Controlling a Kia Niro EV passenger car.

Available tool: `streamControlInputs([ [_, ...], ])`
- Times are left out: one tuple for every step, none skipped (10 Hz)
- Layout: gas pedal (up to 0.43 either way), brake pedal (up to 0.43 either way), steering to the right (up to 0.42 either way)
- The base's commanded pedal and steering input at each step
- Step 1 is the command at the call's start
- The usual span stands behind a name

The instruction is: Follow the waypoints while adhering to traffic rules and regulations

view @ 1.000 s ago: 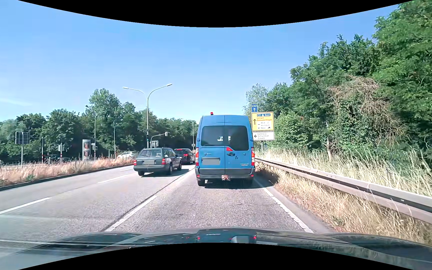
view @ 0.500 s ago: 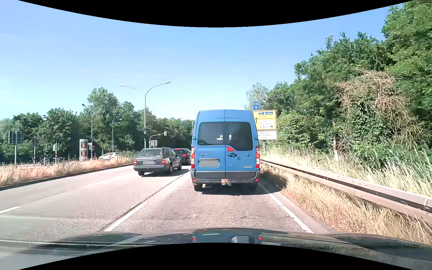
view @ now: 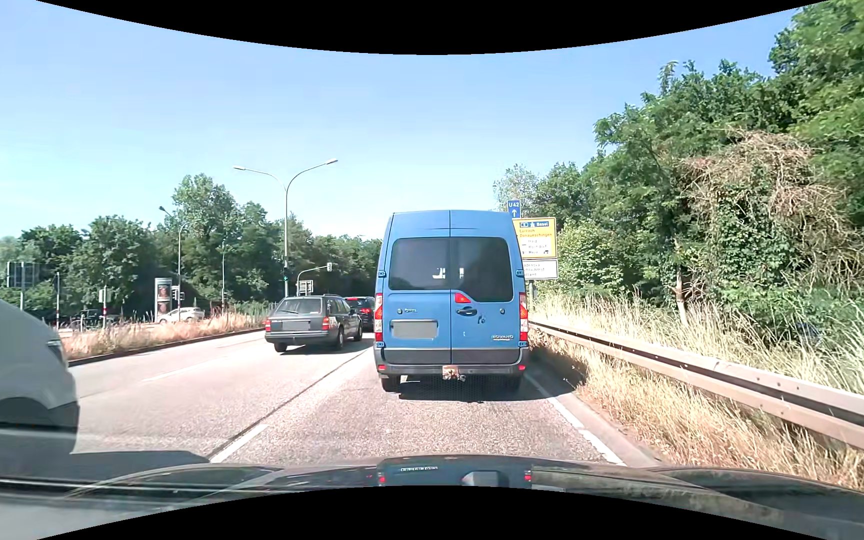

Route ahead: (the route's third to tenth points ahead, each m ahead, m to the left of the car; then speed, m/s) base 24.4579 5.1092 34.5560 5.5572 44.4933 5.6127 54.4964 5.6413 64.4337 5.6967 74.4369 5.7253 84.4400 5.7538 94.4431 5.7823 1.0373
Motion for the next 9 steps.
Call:
streamControlInputs([
  [0.000,0.195,0.000],
  [0.000,0.195,0.000],
  [0.000,0.195,0.000],
  [0.000,0.195,0.000],
  [0.000,0.195,0.000],
  [0.000,0.177,0.000],
  [0.000,0.165,0.000],
  [0.000,0.152,0.000],
  [0.000,0.152,0.000],
])
